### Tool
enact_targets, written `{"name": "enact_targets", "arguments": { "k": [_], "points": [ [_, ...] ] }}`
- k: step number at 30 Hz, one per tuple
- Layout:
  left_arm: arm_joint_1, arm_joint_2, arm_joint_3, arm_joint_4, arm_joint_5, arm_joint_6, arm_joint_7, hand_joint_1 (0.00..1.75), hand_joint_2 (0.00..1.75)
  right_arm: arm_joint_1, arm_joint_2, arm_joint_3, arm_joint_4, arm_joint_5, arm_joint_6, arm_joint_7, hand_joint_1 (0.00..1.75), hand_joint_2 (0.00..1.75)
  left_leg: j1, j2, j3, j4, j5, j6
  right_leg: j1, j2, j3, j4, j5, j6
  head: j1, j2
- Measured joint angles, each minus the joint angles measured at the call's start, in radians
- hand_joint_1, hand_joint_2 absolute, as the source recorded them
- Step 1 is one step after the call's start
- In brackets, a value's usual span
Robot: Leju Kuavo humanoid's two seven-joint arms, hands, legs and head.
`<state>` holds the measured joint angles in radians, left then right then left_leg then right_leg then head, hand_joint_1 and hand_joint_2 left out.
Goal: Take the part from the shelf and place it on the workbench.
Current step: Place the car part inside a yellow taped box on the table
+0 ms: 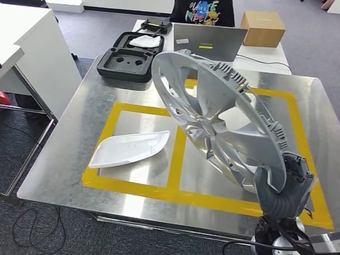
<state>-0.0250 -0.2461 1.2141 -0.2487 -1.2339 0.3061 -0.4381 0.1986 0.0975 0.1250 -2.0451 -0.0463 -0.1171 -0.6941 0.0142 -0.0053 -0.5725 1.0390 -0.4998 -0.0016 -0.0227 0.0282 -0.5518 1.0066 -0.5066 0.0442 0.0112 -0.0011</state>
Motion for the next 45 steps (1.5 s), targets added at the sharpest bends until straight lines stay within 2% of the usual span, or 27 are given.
{"name": "enact_targets", "arguments": {
  "k": [7,10,14,18,24,29,37,45],
  "points": [
    [0.000,0.000,0.000,0.000,-0.018,0.000,-0.009,0.00,1.75,0.000,0.024,-0.055,-0.024,0.012,-0.010,0.000,1.75,1.75,0.001,0.000,0.000,-0.004,0.002,0.000,0.001,0.000,-0.003,0.003,0.000,-0.001,0.000,0.000],
    [0.000,0.000,0.000,0.000,-0.037,-0.003,-0.018,0.00,1.75,-0.006,0.014,-0.059,-0.031,0.189,-0.133,0.002,1.75,1.75,0.002,0.000,0.000,-0.004,0.002,0.000,0.002,0.000,-0.003,0.003,-0.001,-0.001,0.000,0.000],
    [0.000,0.000,-0.001,0.000,-0.065,-0.011,-0.028,0.00,1.75,-0.035,-0.047,-0.039,0.012,0.475,-0.334,0.056,1.75,1.75,0.002,0.000,0.000,-0.005,0.002,0.000,0.002,0.000,-0.003,0.004,-0.001,-0.002,0.000,0.000],
    [-0.001,0.003,-0.004,0.000,-0.085,-0.020,-0.034,0.00,1.75,-0.084,-0.125,-0.036,0.084,0.621,-0.419,0.152,1.75,1.75,0.002,0.000,0.000,-0.005,0.002,0.000,0.002,0.000,-0.003,0.004,-0.001,-0.002,0.000,0.000],
    [-0.004,0.009,-0.007,0.000,-0.108,-0.040,-0.034,0.00,1.75,-0.158,-0.254,-0.036,0.207,0.750,-0.373,0.309,1.75,1.75,0.002,0.000,0.000,-0.004,0.002,0.000,0.002,-0.001,-0.003,0.003,-0.001,-0.001,0.000,0.000],
    [-0.008,0.014,-0.011,0.000,-0.120,-0.059,-0.032,0.00,1.75,-0.207,-0.343,-0.037,0.304,0.781,-0.316,0.359,1.75,1.75,0.002,0.000,0.000,-0.004,0.002,0.000,0.002,-0.001,-0.003,0.003,-0.001,-0.001,0.000,0.000],
    [-0.010,0.019,-0.012,0.001,-0.122,-0.067,-0.032,0.00,1.75,-0.234,-0.398,-0.037,0.361,0.791,-0.301,0.373,1.75,1.75,0.002,0.000,0.000,-0.005,0.002,0.000,0.002,-0.001,-0.004,0.004,-0.001,-0.002,0.000,0.000],
    [-0.017,0.025,-0.029,0.002,-0.135,-0.118,-0.020,0.00,1.75,-0.305,-0.457,0.005,0.461,0.851,-0.150,0.405,1.75,1.75,0.002,0.000,0.000,-0.005,0.003,-0.001,0.002,0.000,-0.003,0.004,0.000,-0.001,0.000,0.000]
  ]
}}
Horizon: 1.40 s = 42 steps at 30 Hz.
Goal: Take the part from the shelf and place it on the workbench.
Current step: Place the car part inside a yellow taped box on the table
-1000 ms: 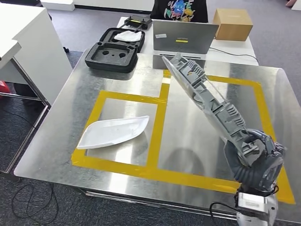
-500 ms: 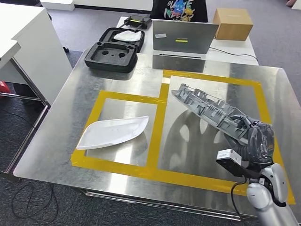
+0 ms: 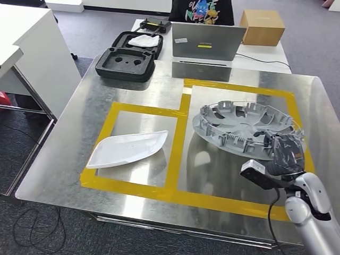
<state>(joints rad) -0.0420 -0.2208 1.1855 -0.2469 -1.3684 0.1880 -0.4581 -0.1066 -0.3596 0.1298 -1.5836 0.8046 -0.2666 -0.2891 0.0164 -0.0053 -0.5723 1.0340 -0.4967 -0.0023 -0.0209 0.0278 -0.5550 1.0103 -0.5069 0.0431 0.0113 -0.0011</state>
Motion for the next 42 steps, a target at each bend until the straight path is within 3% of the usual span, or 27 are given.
{"name": "enact_targets", "arguments": {
  "k": [21,25,26,30,35,42],
  "points": [
    [-0.004,0.010,-0.002,0.005,-0.005,-0.006,0.006,0.00,1.75,-0.060,-0.022,0.080,0.109,0.041,0.022,0.016,1.75,1.75,0.000,0.000,0.000,0.000,0.000,0.000,0.000,0.000,0.000,0.000,0.000,0.000,0.000,0.000],
    [-0.006,0.012,-0.003,0.007,-0.007,-0.007,0.015,0.00,1.75,-0.100,-0.026,0.109,0.135,0.076,0.048,0.032,0.00,0.00,0.000,0.000,0.000,0.000,0.000,0.000,0.000,0.000,0.000,0.000,0.000,0.000,0.000,0.000],
    [-0.007,0.013,-0.003,0.007,-0.007,-0.008,0.017,0.00,1.75,-0.113,-0.026,0.122,0.144,0.072,0.056,0.030,0.00,0.00,0.000,0.000,0.000,0.000,0.000,0.000,0.000,0.000,0.000,0.001,0.000,0.000,0.000,0.000],
    [-0.010,0.022,-0.003,0.011,0.000,0.001,0.024,0.00,0.00,-0.155,-0.027,0.187,0.169,0.014,0.083,0.005,0.00,0.00,0.000,0.000,0.000,0.000,0.001,0.000,0.000,0.000,-0.001,0.001,0.000,0.000,0.000,0.000],
    [-0.013,0.028,-0.002,0.015,0.003,0.016,0.026,0.00,0.00,-0.161,-0.054,0.237,0.170,-0.016,0.080,0.024,0.00,0.00,0.000,-0.001,0.000,0.000,0.001,0.000,0.000,-0.001,-0.001,0.001,0.000,0.000,0.000,0.000],
    [-0.010,0.021,-0.007,0.016,-0.024,0.040,0.024,0.00,0.00,-0.029,-0.149,0.177,0.099,-0.102,0.137,-0.042,0.00,0.00,-0.001,-0.005,-0.002,0.000,-0.001,0.000,-0.001,-0.004,-0.001,0.001,-0.002,0.000,0.000,0.000]
  ]
}}
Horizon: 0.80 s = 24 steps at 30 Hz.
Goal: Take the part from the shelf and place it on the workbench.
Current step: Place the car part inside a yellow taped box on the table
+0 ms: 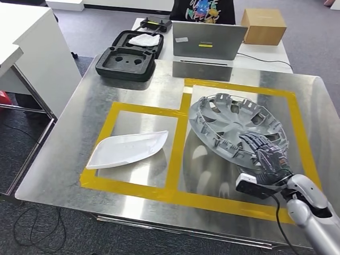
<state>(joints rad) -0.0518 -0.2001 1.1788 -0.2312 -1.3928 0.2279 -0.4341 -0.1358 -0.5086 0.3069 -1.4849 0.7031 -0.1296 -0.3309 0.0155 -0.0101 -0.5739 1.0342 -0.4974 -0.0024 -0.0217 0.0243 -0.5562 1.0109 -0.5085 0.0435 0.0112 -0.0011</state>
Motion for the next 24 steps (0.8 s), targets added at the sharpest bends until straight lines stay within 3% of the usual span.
{"name": "enact_targets", "arguments": {
  "k": [24],
  "points": [
    [0.000,0.001,0.000,0.000,0.000,-0.001,0.001,0.00,0.00,0.078,-0.115,-0.119,-0.106,-0.066,0.137,-0.055,0.00,0.00,0.000,0.000,0.001,0.000,0.001,0.000,0.000,0.000,0.000,0.000,0.000,0.000,0.000,0.000]
  ]
}}
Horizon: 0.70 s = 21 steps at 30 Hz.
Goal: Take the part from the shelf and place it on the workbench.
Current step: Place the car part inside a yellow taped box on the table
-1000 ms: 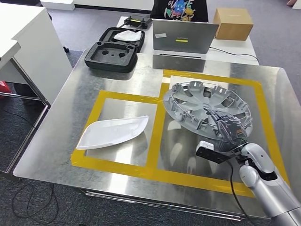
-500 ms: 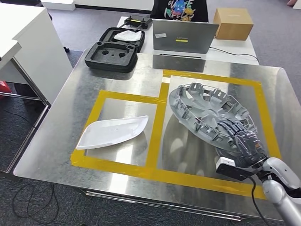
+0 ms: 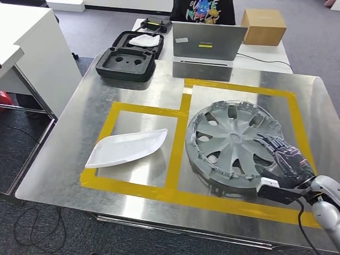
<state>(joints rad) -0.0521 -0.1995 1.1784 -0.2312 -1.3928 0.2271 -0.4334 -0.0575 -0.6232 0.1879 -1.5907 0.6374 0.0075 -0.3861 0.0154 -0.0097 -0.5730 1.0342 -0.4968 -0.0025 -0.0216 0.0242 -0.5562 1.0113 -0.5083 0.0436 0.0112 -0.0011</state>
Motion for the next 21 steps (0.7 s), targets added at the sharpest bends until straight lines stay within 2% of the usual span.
{"name": "enact_targets", "arguments": {
  "k": [10,18,21],
  "points": [
    [0.000,0.000,0.000,0.000,-0.001,-0.002,0.000,0.00,0.00,-0.007,-0.027,0.001,-0.009,0.021,0.027,0.000,0.00,0.00,0.000,0.000,0.000,0.000,0.000,0.000,0.000,0.000,0.000,0.000,0.000,0.000,0.000,0.000],
    [-0.001,-0.004,0.000,0.000,-0.004,-0.006,0.000,0.00,0.00,-0.059,-0.071,0.033,-0.014,0.101,0.074,0.044,0.00,0.00,0.000,0.000,0.000,0.000,0.000,0.000,0.000,0.000,0.000,0.000,0.000,0.000,0.000,0.000],
    [-0.001,-0.007,0.000,0.000,-0.003,-0.007,0.000,0.00,0.00,-0.071,-0.083,0.044,-0.016,0.090,0.078,0.051,0.00,1.31,0.000,0.000,0.000,0.000,0.000,0.000,0.000,-0.001,0.000,0.000,0.000,0.000,0.000,0.000]
  ]
}}
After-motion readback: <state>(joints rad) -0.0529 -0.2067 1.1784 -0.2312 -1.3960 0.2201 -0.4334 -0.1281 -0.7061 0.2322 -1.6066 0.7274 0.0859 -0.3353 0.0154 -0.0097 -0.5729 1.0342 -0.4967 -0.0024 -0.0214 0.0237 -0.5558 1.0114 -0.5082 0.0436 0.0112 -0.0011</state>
